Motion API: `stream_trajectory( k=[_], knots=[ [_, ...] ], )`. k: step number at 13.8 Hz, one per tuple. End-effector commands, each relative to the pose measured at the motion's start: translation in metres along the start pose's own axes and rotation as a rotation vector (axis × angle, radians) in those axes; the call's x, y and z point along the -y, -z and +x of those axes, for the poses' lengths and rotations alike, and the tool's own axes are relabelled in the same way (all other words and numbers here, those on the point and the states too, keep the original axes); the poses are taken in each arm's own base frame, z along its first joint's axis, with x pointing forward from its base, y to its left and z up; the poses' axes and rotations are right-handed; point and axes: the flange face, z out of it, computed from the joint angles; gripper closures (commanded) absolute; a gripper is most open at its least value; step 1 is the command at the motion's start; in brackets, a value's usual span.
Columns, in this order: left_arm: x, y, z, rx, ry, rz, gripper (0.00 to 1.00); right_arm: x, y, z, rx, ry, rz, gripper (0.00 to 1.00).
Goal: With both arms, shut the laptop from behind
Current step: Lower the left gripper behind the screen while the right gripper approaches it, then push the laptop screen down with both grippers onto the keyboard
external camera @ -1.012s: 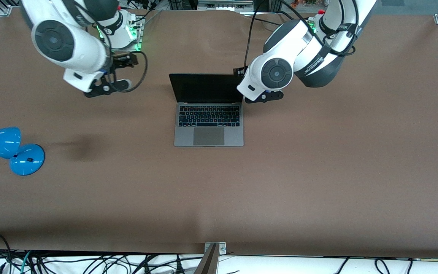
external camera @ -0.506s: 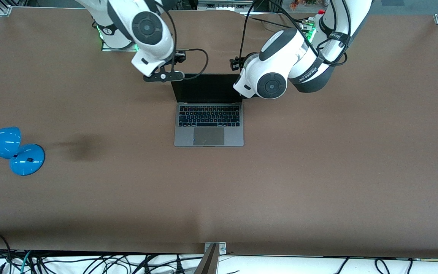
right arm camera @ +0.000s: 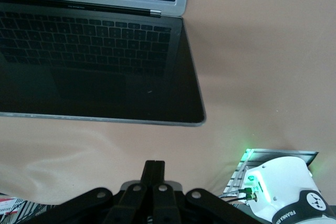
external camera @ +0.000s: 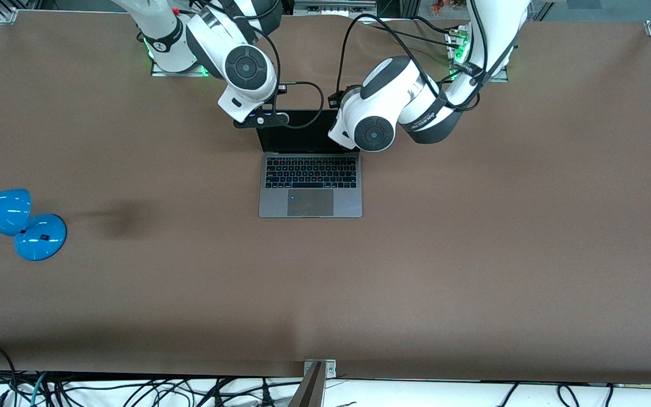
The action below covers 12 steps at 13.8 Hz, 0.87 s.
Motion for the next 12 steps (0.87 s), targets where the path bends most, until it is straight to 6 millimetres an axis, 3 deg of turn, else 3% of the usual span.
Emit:
stream_trajectory(
  k=[1,3,6,9,12],
  knots=[
    [-0.002,0.001,-0.009,-0.027,0.049,-0.019,1.0,0.006,0.007,0.002,-0.015,0.004,0.015,1.0],
    [-0.003,-0.012,-0.013,-0.049,0.044,0.005,1.0,0.005,0.014,0.009,-0.091,0.013,-0.001,1.0],
    [-0.005,-0.022,-0.014,-0.102,0.038,-0.003,1.0,0.004,0.01,0.037,-0.149,0.018,-0.007,1.0],
    [-0.006,-0.019,-0.007,-0.151,0.056,-0.014,1.0,0.004,0.029,0.051,-0.173,0.012,0.024,1.0],
    [-0.004,-0.005,0.004,-0.224,0.072,-0.031,1.0,0.003,0.032,0.062,-0.197,0.016,0.007,1.0]
  ],
)
